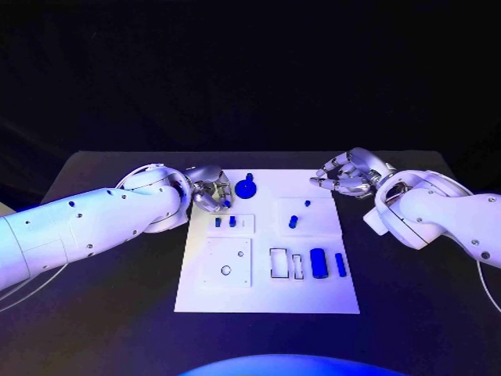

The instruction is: Assemble the parts on the task board

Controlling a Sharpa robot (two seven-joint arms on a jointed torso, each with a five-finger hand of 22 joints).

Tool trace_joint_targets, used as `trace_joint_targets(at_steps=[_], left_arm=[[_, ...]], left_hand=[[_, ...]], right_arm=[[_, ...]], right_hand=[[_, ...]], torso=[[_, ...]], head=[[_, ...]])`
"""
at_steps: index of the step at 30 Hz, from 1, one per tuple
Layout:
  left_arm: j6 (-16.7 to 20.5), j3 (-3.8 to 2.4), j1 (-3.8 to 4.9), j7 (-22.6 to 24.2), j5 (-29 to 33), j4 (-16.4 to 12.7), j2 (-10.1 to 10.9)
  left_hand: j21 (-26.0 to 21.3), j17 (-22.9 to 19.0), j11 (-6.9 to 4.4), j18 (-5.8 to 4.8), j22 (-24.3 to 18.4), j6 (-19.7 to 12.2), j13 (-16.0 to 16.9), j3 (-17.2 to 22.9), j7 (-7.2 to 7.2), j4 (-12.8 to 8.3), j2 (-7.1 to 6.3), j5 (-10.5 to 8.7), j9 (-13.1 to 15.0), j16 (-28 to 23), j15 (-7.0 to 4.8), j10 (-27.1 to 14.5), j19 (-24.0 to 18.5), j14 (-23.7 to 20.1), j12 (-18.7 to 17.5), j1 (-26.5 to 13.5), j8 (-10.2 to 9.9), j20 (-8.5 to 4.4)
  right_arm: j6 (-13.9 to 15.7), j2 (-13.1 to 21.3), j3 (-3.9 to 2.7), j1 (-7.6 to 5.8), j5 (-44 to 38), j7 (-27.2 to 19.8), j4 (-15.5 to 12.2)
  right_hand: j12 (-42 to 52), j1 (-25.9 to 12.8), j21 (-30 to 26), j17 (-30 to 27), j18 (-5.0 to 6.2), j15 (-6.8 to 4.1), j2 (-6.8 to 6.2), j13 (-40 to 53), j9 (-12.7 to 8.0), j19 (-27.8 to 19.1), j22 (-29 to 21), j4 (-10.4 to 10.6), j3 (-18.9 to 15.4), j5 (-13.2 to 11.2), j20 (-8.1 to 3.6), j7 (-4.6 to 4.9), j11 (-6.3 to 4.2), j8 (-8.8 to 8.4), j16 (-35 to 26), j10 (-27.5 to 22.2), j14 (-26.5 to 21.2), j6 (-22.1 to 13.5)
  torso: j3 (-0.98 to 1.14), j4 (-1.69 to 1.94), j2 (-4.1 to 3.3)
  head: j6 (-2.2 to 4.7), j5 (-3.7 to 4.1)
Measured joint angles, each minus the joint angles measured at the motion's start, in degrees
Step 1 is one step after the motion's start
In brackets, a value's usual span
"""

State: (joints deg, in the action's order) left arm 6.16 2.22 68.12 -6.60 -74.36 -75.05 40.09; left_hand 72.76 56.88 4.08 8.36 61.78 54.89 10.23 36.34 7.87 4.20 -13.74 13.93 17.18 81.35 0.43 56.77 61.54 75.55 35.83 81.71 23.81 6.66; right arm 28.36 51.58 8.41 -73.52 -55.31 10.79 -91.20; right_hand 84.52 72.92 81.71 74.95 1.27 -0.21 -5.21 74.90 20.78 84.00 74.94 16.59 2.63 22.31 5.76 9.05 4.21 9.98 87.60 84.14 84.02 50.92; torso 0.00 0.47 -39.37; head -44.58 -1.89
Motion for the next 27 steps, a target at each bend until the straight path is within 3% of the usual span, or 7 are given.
trace_joint_targets(at_steps=[27], left_arm=[[-1.20, 0.26, 0.08, -0.07, 0.63, 1.08, -0.94]], left_hand=[[-0.27, 0.31, -0.38, 0.00, -0.33, 0.19, 0.01, -0.31, -0.21, -0.01, 0.00, -0.12, 0.20, 0.00, 0.00, 0.39, 0.00, 0.00, -0.27, -0.62, -0.21, 0.00]], right_arm=[[-0.01, 0.03, 0.00, 0.00, -0.01, 0.07, -0.02]], right_hand=[[0.00, 0.00, 0.00, -0.02, 0.00, 0.00, 0.00, 0.04, 0.04, 0.00, -0.02, 0.00, 0.00, 0.00, 0.00, 0.00, 0.00, 0.00, 0.00, 0.00, 0.00, 0.00]], torso=[[-0.01, -0.02, 0.03]], head=[[-0.32, 0.23]])
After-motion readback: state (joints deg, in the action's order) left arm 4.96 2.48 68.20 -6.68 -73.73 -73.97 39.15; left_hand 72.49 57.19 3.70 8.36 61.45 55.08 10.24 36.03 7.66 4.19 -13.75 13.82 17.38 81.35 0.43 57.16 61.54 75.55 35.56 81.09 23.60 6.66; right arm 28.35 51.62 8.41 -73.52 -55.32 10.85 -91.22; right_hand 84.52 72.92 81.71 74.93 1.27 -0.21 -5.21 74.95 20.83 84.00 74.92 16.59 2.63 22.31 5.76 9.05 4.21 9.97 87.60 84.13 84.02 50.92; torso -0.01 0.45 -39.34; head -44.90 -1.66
